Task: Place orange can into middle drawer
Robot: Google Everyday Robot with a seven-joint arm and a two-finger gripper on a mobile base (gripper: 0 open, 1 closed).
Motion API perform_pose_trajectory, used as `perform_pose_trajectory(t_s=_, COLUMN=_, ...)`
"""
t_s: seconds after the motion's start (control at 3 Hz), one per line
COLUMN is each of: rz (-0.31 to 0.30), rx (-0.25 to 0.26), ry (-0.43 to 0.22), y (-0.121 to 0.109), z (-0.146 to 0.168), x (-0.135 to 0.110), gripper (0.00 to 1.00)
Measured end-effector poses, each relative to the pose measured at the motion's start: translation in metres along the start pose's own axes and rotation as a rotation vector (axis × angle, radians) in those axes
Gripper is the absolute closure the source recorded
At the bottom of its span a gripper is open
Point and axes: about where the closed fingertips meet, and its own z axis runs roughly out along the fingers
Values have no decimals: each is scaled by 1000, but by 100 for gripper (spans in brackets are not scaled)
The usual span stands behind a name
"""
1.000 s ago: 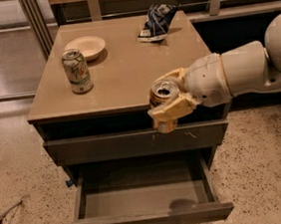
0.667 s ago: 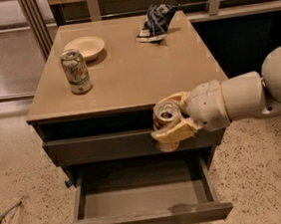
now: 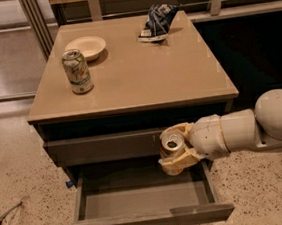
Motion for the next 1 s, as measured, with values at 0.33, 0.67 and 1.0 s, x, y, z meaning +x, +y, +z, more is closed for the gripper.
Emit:
perform_pose_trajectory(t_s=0.33, rz=-78, rx=14, ry=58, y=4, z=24, x=50, gripper=100)
perform_pose_trajectory(t_s=0.67, rz=-96, rx=29, ry=45, y=2, z=46, x=97, gripper=100)
perform_pose_trajectory(t_s=1.0, rz=-77, rx=18, ry=-18, y=5, z=83, x=160, gripper=100)
